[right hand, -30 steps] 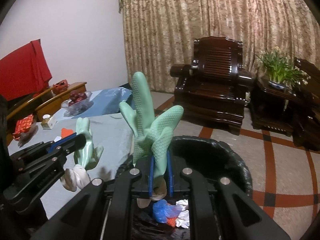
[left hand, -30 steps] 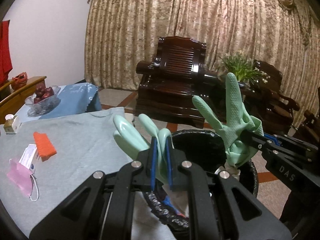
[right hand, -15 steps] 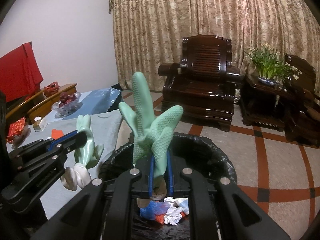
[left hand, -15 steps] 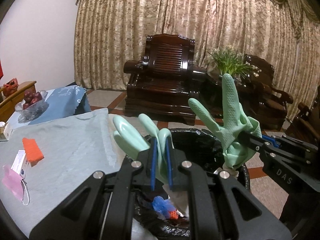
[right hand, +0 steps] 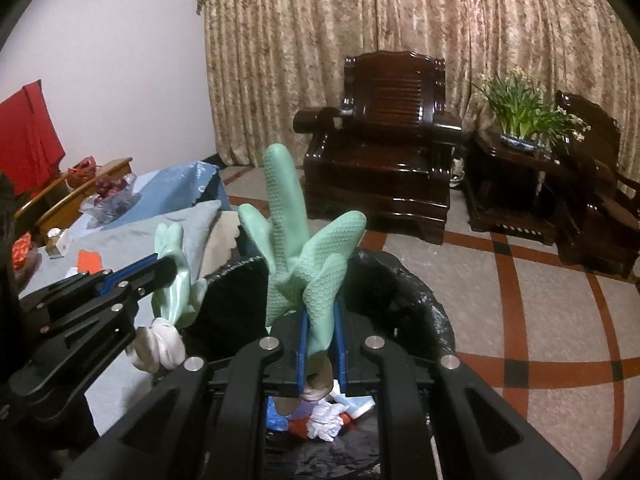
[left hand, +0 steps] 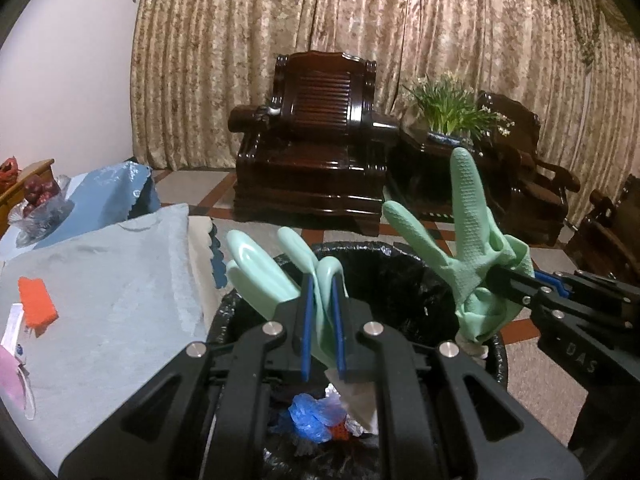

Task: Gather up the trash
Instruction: 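Carry both green gloves over the bin and open both grippers, then move both open grippers back toward the pink mask and orange net, then grasp the orange mesh net with the right gripper while the left gripper grasps the pink mask, then carry the mask and mesh net over the bin and open both grippers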

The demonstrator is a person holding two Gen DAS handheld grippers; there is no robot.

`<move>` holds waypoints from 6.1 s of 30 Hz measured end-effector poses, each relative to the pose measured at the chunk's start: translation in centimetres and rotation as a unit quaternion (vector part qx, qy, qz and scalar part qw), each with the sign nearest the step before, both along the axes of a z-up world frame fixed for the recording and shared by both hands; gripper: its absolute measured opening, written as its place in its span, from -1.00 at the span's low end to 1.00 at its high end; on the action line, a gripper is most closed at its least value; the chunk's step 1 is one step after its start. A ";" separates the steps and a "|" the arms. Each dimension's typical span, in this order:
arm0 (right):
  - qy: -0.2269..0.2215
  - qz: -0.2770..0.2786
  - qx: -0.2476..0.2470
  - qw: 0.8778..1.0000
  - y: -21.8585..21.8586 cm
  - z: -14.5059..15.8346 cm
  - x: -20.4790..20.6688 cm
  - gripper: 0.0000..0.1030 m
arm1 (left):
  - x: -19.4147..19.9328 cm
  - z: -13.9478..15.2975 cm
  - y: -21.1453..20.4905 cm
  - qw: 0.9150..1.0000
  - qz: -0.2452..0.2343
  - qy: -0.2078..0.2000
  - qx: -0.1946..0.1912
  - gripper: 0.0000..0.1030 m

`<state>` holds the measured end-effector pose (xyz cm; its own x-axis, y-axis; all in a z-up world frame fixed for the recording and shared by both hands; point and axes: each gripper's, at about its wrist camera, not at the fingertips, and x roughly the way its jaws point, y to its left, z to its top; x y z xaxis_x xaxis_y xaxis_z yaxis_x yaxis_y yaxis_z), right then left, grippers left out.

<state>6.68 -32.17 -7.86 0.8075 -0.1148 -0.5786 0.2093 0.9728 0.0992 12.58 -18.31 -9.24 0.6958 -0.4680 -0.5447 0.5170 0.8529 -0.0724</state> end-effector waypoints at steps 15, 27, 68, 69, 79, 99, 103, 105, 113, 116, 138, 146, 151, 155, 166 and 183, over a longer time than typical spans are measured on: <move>0.016 -0.011 0.012 1.000 -1.3 -1.7 1.1 -0.78 | 2.5 -2.6 -1.2 0.999 0.002 0.019 0.026 -0.82; 0.034 -0.022 0.004 0.999 -1.4 -2.5 1.5 -0.36 | 2.3 -1.8 -1.2 1.000 0.012 0.008 0.025 -0.16; -0.028 0.114 -0.012 0.993 15.0 3.4 6.1 0.84 | 1.3 5.7 23.4 0.969 0.240 -0.057 0.015 0.79; -0.029 0.122 -0.012 0.992 16.0 3.4 6.5 0.84 | 1.3 5.7 24.2 0.967 0.248 -0.056 0.016 0.79; -0.035 0.180 -0.003 0.983 23.2 2.9 9.5 0.84 | 1.3 5.5 31.6 0.952 0.301 -0.056 0.026 0.79; -0.023 0.265 -0.009 0.964 35.1 -3.3 19.2 0.83 | 5.1 -1.0 41.8 0.922 0.385 -0.014 0.049 0.79; -0.014 0.278 -0.015 0.960 37.4 -4.7 21.0 0.79 | 5.8 -2.4 43.8 0.914 0.402 -0.002 0.053 0.79; -0.008 0.283 -0.020 0.959 38.4 -5.3 22.0 0.78 | 6.1 -3.0 44.5 0.912 0.408 0.004 0.053 0.79; 0.030 0.300 -0.029 0.953 41.0 -7.9 24.9 0.59 | 7.1 -5.7 45.9 0.910 0.411 0.035 0.054 0.79; 0.044 0.315 -0.036 0.948 42.1 -8.8 25.2 0.48 | 7.6 -6.3 45.9 0.910 0.409 0.043 0.053 0.79; 0.072 0.330 -0.029 0.941 41.5 -10.3 25.5 -0.80 | 10.7 -8.9 44.5 0.921 0.374 0.104 0.035 0.56; 0.071 0.326 -0.025 0.942 40.4 -9.7 24.7 -0.80 | 10.9 -9.5 43.7 0.931 0.343 0.125 0.001 -0.71; 0.069 0.325 -0.023 0.943 40.0 -9.4 24.0 -0.80 | 10.6 -9.4 43.7 0.932 0.342 0.121 -0.006 -0.99; 0.065 0.327 -0.027 0.943 39.8 -8.9 23.2 -0.80 | 9.8 -8.5 43.7 0.932 0.345 0.106 -0.004 -0.99; 0.035 0.319 -0.010 0.947 37.9 -5.5 20.0 -0.80 | 7.6 -4.0 41.1 0.940 0.334 0.068 0.011 -0.99; -0.008 0.270 -0.009 0.963 31.3 0.3 15.8 -0.80 | 5.8 2.8 33.4 0.959 0.282 0.002 0.015 -0.99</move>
<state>22.51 -0.84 -7.52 0.7607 0.3141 -0.5681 -0.3288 0.9410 0.0801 18.41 15.10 -6.46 0.8320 -0.0023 -0.5548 -0.0268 0.9987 -0.0443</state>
